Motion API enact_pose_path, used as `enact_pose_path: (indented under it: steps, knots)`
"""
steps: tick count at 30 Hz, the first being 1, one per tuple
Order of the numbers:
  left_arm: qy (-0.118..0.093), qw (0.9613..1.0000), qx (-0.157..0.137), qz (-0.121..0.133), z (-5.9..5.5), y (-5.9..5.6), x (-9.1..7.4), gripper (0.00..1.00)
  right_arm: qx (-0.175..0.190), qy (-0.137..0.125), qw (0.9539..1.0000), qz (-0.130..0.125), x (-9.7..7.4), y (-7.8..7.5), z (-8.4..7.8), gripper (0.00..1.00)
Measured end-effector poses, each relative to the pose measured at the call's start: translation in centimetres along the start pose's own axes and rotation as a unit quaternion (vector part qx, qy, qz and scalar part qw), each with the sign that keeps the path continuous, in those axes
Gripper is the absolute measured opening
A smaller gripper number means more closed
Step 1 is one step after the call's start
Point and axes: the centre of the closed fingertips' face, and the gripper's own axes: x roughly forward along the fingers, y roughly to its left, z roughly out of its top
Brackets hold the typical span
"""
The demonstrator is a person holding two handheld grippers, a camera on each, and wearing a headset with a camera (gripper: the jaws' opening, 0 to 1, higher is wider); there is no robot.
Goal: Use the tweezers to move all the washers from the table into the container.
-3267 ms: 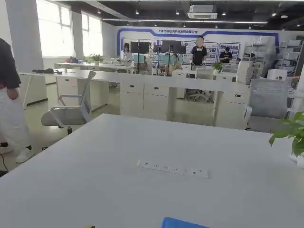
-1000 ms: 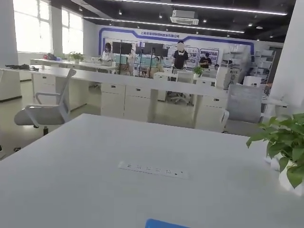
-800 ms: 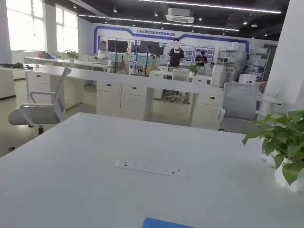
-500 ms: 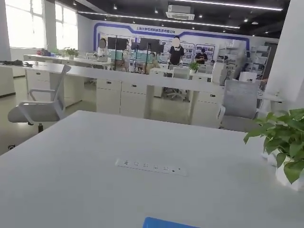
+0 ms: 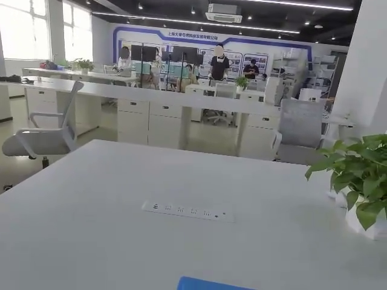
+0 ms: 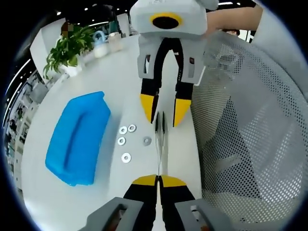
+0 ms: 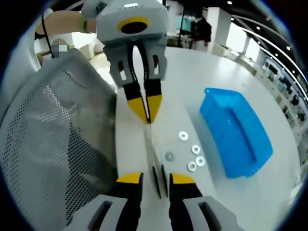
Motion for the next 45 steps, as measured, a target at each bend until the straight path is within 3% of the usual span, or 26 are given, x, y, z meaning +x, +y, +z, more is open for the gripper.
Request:
enact_pose_path:
  steps: [5, 8, 17, 23, 31, 39, 45]
  knots:
    - [-0.037, 0.9991, 0.013, 0.016, 2.7, 0.3, -2.7, 0.00, -0.004, -0.010, 0.9999, -0.001, -0.1, 0.1, 0.3, 0.18]
    - [-0.057, 0.9977, 0.032, 0.016, 4.3, -0.1, -4.4, 0.00, -0.010, -0.017, 0.9998, -0.005, -0.1, 0.1, 0.6, 0.16]
    - [-0.080, 0.9935, 0.075, 0.032, 7.8, -1.6, -6.1, 0.00, -0.029, -0.053, 0.9980, -0.021, 0.5, 0.1, 2.1, 0.08]
    - [-0.079, 0.9909, 0.096, 0.052, 8.3, -1.9, -6.3, 0.00, -0.031, -0.072, 0.9963, -0.036, 0.4, -0.3, 2.8, 0.10]
    - [-0.071, 0.9910, 0.096, 0.059, 8.4, -0.5, -6.5, 0.00, -0.030, -0.088, 0.9945, -0.049, 0.3, -1.3, 3.4, 0.11]
    - [-0.052, 0.9927, 0.101, 0.042, 8.3, -0.1, -6.0, 0.00, -0.019, -0.097, 0.9945, -0.033, 0.7, -1.2, 3.7, 0.10]
    - [-0.058, 0.9942, 0.089, 0.020, 8.7, 0.5, -5.9, 0.00, -0.018, -0.101, 0.9943, -0.028, 0.7, -0.9, 3.9, 0.11]
